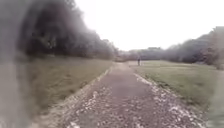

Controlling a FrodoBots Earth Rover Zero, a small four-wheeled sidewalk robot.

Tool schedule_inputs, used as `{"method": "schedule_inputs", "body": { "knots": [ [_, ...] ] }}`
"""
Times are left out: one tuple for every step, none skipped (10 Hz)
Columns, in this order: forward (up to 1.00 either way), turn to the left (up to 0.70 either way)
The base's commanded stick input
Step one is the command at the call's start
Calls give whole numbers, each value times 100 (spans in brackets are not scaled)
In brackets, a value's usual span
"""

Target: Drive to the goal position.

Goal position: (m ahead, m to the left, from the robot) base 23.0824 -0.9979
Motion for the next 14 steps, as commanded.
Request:
{"method": "schedule_inputs", "body": {
  "knots": [
    [100, -31],
    [100, -37],
    [100, -14],
    [100, -3],
    [100, 0],
    [100, 0],
    [100, 0],
    [100, 0],
    [100, 0],
    [100, 0],
    [100, 0],
    [100, 0],
    [100, 0],
    [100, 0]
  ]
}}
